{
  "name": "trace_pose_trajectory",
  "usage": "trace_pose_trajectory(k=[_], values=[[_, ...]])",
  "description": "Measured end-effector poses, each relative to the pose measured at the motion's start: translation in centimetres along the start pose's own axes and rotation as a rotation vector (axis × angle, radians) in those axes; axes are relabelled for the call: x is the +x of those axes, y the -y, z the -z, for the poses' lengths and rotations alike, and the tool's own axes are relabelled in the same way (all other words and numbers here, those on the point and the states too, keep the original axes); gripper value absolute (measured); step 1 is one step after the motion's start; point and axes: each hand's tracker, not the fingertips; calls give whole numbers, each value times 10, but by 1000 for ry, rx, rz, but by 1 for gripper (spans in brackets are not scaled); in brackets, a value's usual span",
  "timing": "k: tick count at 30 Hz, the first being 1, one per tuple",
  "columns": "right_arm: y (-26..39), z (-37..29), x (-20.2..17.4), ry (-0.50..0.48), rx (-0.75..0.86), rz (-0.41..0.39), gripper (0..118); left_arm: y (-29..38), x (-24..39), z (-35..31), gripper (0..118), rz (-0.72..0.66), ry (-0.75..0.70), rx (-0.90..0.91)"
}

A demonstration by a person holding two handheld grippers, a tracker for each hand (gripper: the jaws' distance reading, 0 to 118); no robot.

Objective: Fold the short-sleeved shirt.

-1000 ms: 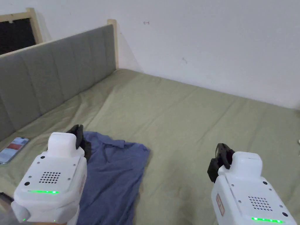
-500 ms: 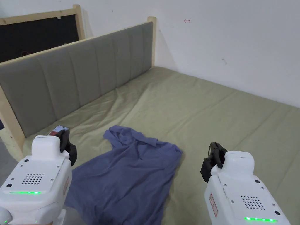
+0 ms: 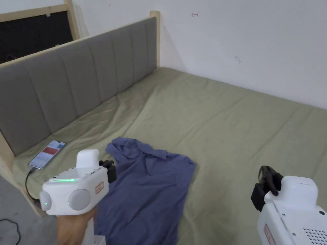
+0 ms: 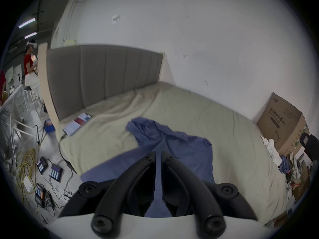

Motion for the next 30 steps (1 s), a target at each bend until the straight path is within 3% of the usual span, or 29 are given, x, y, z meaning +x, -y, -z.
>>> trace_pose_trajectory(k=[2, 3, 4, 5, 6, 8, 11, 20, 23, 27, 30], values=[[2, 1, 7, 20, -8, -6, 5, 1, 6, 23, 14, 5, 14, -73], [3, 2, 10, 31, -13, -10, 5, 3, 8, 36, 23, 8, 14, -105], [4, 3, 13, 41, -17, -12, 5, 5, 9, 47, 41, 16, 17, -137], [5, 4, 16, 50, -22, -13, 5, 7, 13, 59, 76, 23, 9, -164], [6, 5, 19, 58, -27, -13, 5, 9, 17, 70, 88, 36, -6, -208], [9, 7, 24, 73, -39, -14, 5, 15, 21, 89, 91, 42, -15, -222], [14, 9, 30, 94, -54, -14, 5, 21, 27, 116, 118, 79, -17, -316], [27, 12, 43, 121, -109, -16, 5, 48, 38, 154, 118, 115, -43, -461], [30, 12, 48, 129, -120, -13, 5, 58, 44, 159, 95, 125, -51, -514], [33, 10, 53, 135, -129, -3, 5, 61, 48, 146, 86, 202, -67, -473], [33, 9, 56, 137, -130, 8, 5, 56, 43, 140, 59, 218, -68, -471]])
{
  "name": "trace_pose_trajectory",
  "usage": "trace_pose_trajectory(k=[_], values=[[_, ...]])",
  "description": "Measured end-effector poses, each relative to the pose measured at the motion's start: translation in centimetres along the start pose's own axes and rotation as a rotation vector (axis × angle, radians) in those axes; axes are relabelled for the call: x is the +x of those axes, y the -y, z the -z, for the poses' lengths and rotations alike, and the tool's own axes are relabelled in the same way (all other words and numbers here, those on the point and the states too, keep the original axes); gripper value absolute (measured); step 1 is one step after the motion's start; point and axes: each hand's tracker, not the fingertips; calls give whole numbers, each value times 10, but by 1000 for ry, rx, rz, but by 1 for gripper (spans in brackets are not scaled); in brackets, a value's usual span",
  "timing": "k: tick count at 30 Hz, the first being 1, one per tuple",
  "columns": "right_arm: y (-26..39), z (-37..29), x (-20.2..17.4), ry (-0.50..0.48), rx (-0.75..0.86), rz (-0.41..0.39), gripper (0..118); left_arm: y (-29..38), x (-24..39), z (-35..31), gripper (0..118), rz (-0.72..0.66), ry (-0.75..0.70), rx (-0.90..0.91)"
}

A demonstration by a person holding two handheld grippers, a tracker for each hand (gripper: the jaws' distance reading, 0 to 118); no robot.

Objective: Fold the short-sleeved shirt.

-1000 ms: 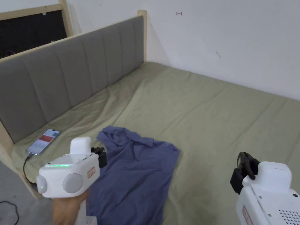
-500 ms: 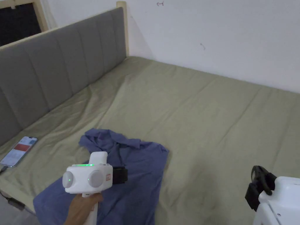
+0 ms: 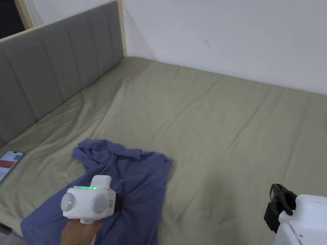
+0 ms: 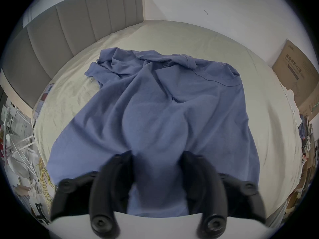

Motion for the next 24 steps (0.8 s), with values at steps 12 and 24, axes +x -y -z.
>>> trace_pose_trajectory(k=[12, 24], values=[[0, -8, 10, 4, 12, 49, 5, 7, -8, -43, 18, -275, 496, 37], [-3, -48, 51, 66, 52, 112, 5, -31, 119, -132, 18, -178, 882, 116]])
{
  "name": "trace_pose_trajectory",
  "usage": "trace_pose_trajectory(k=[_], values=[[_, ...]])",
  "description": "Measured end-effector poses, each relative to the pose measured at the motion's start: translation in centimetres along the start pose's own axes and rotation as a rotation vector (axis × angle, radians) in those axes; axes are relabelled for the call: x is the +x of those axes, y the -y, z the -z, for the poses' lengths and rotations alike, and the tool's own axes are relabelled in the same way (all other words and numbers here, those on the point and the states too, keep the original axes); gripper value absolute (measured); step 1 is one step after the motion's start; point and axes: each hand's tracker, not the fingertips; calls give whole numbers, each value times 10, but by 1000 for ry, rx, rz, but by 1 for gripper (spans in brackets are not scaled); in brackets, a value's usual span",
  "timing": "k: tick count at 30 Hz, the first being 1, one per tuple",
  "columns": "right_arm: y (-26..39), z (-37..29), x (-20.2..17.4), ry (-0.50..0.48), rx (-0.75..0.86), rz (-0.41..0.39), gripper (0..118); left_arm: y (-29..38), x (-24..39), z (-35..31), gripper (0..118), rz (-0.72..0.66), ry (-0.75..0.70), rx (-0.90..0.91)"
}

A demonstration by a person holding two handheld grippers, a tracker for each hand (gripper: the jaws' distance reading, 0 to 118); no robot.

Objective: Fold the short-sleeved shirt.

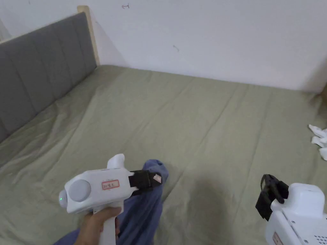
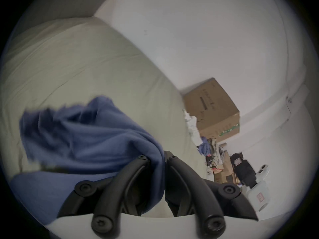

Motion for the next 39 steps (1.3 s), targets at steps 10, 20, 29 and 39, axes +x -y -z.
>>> trace_pose_trajectory(k=[10, 20, 29, 39], values=[[-17, -53, 63, 121, 89, 23, 5, -50, 143, 39, 18, 256, 180, 8], [-30, -85, 109, 220, 155, 22, 5, -58, 253, 80, 18, 468, 239, -51], [-17, -89, 126, 266, 127, 35, 5, 31, 215, 183, 18, 525, 94, -325], [4, -87, 135, 281, 61, 45, 5, 140, 124, 253, 18, 494, -107, -563]])
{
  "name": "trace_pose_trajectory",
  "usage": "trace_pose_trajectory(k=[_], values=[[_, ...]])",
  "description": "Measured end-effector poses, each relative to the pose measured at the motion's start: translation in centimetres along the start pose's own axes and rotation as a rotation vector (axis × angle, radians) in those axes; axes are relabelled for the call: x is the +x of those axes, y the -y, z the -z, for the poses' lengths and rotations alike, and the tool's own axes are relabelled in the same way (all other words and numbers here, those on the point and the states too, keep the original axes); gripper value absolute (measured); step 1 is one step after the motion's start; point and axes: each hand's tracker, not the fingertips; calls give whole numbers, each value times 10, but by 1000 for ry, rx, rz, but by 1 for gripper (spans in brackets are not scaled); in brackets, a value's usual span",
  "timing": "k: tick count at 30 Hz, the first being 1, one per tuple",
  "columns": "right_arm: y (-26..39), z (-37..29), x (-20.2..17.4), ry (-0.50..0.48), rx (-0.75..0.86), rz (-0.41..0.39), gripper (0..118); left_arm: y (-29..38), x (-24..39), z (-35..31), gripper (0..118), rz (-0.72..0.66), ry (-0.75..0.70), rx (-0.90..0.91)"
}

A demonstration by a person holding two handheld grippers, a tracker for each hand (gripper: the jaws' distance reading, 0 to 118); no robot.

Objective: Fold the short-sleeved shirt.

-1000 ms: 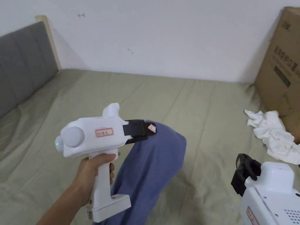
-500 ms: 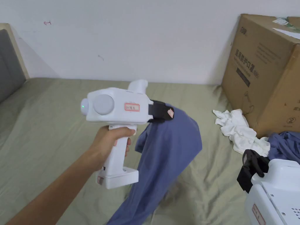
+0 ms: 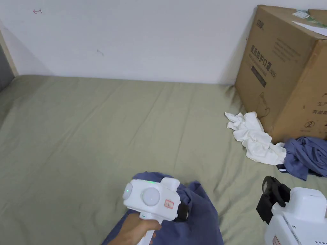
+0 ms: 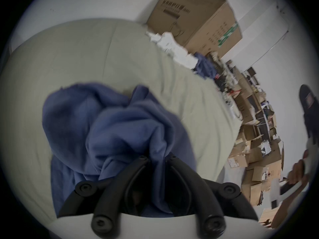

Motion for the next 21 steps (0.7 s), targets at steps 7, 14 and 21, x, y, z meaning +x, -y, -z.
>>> trace_pose_trajectory(k=[7, 14, 21], values=[[5, -1, 0, 5, -19, -6, 6, 17, 5, 1, 85, -45, 34, 14], [-4, -2, -3, 14, 5, -10, 6, -2, 19, -85, 116, -52, 40, 332], [-20, -5, -8, 13, 59, -10, 6, -11, 23, -187, 117, 51, -175, 631]])
